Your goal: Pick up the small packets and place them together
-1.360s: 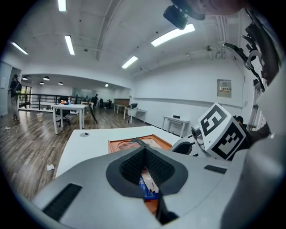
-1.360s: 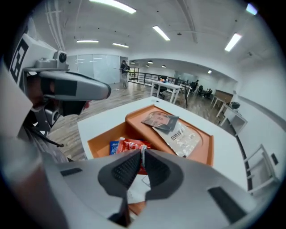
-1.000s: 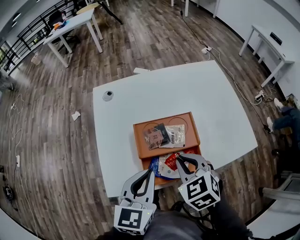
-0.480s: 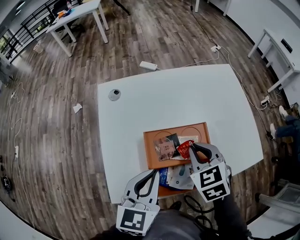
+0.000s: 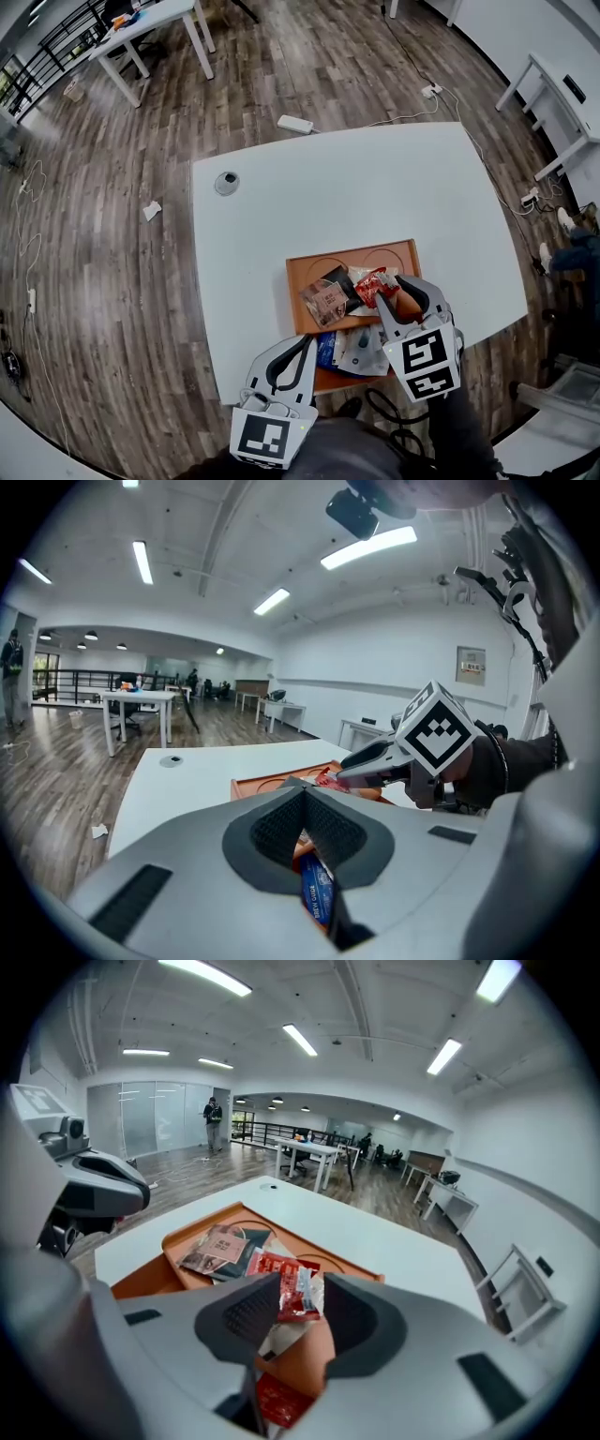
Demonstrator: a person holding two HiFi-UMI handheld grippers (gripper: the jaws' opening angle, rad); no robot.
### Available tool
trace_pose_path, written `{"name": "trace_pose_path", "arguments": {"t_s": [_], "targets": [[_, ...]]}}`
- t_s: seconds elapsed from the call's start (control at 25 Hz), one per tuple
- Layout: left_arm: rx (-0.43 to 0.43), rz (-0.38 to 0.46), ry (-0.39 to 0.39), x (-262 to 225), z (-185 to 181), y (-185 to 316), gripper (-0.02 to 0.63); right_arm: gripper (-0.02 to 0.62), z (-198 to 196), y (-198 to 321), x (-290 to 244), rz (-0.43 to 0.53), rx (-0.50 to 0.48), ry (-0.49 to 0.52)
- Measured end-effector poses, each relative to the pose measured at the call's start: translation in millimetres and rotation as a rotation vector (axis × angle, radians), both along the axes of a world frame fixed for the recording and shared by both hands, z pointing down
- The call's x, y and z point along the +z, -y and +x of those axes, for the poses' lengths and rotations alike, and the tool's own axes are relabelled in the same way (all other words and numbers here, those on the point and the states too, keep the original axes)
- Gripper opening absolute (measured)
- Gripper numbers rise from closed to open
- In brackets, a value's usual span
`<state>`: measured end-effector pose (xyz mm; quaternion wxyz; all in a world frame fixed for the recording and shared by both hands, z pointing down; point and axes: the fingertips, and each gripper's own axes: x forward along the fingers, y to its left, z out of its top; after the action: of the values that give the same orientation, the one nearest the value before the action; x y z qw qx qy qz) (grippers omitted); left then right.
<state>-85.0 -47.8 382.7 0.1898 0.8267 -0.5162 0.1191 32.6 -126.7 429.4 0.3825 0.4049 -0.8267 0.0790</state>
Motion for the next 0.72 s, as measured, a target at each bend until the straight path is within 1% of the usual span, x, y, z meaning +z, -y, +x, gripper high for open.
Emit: {"name": "trace_pose_path", "arguments": {"t_s": [0.2, 0.36, 0.52, 0.72], "targets": [[0.007, 0.026, 0.009, -8, 8, -11, 0.003, 0.130, 22, -8, -24, 0.084, 0.054, 0.006], [0.020, 0.035, -0.001, -9, 22, -28, 0.003, 0.130, 42, -30, -24, 0.091, 0.080, 0.002], [0.049, 0.043, -0.009, -10, 38, -44, 0.003, 0.130, 50, -61, -13, 0.049, 0.051, -0.017], [0.078, 0.051, -0.018, -11, 54, -57, 0.003, 0.130, 49, -98, 17, -0.068, -0.025, -0.057]]}}
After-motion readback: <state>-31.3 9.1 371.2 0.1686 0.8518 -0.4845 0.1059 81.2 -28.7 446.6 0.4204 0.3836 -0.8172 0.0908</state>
